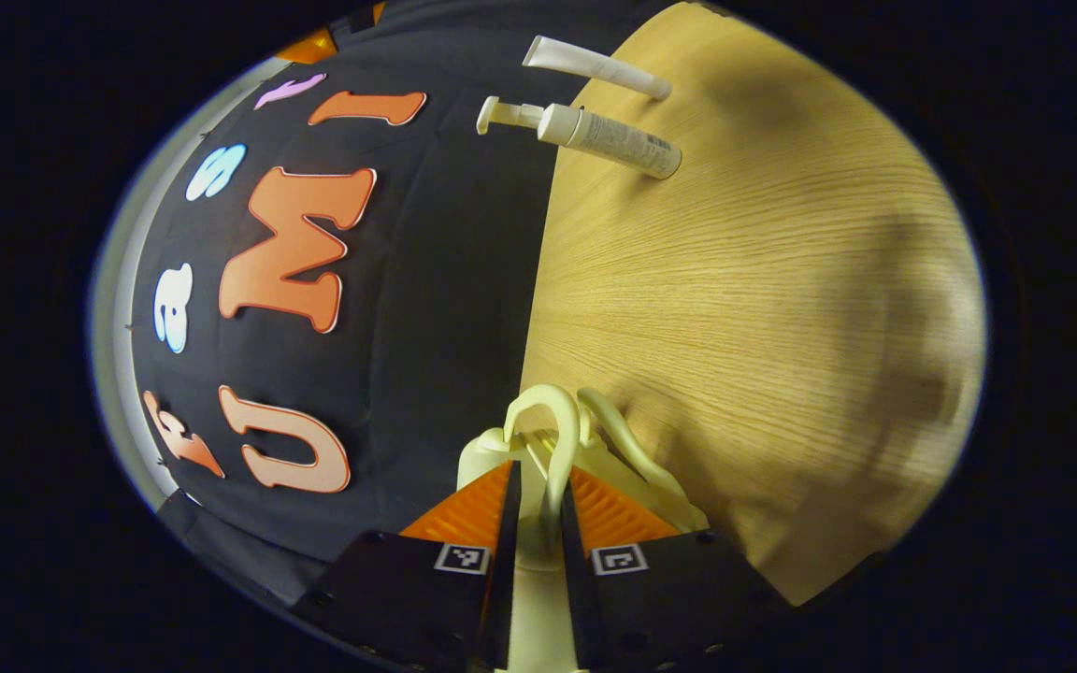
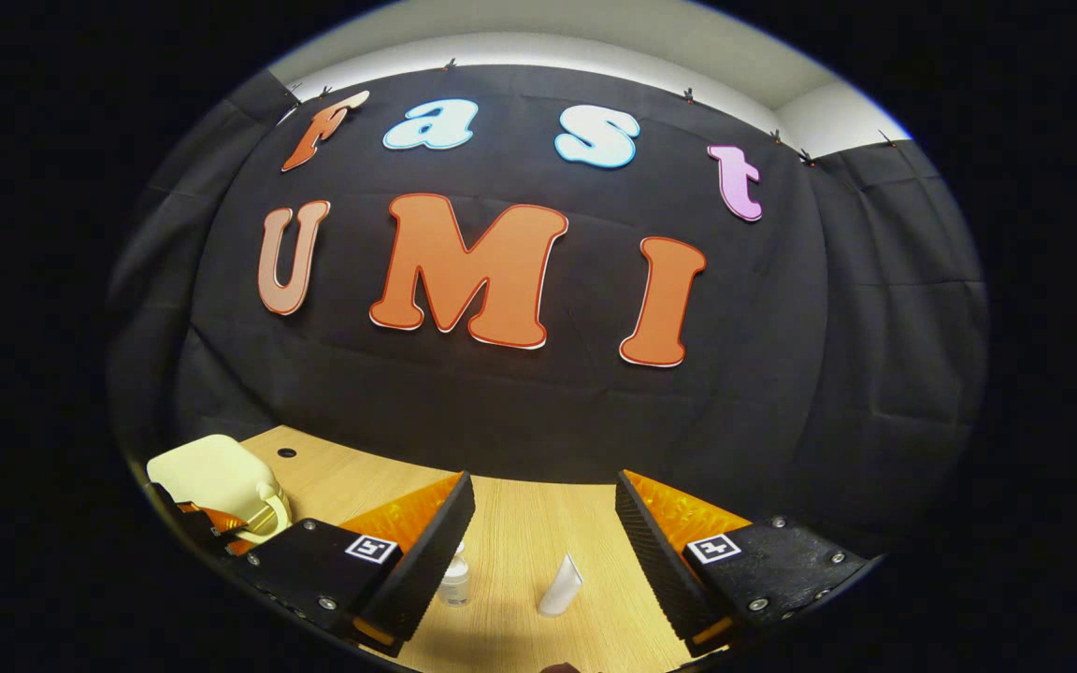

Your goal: First open the suitcase, pack the skin care products into it, and then close the suitcase.

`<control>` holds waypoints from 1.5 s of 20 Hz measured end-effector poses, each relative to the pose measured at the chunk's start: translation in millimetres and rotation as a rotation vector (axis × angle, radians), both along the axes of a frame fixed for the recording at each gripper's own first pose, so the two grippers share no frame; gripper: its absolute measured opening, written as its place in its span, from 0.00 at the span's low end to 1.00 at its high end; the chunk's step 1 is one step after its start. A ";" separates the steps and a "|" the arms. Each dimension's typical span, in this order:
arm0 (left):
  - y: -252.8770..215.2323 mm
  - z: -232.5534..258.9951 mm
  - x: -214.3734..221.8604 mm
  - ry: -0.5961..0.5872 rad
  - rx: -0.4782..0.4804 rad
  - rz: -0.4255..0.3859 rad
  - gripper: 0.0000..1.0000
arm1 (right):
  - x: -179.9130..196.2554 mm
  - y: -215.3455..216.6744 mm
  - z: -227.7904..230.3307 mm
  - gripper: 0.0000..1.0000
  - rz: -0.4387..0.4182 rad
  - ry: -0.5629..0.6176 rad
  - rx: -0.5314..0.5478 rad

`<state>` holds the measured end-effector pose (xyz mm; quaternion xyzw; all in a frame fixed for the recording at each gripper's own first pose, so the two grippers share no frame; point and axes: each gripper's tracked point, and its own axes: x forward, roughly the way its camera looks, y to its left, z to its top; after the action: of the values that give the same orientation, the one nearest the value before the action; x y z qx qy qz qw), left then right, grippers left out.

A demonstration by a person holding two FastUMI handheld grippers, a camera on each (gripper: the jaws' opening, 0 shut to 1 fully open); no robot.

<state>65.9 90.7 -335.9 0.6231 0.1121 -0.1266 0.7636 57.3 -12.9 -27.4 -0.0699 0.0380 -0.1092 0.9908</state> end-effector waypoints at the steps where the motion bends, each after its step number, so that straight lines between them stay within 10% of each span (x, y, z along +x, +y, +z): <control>1: 1.0 1.3 -4.0 0.014 -0.014 0.008 0.06 | 2.3 -1.7 -1.1 0.97 0.007 0.001 -0.001; 24: 183.7 192.2 59.1 -0.055 -0.810 0.509 0.06 | 20.5 29.6 -20.5 0.97 0.091 0.056 -0.017; 30: 276.6 196.8 62.0 -0.107 -0.864 0.638 0.06 | 22.8 40.2 -19.2 0.97 0.089 0.062 -0.031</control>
<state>127.9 367.3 -139.1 0.1929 0.1943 0.1089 0.9556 80.1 27.3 -46.6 -0.0901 0.0640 -0.0635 0.9918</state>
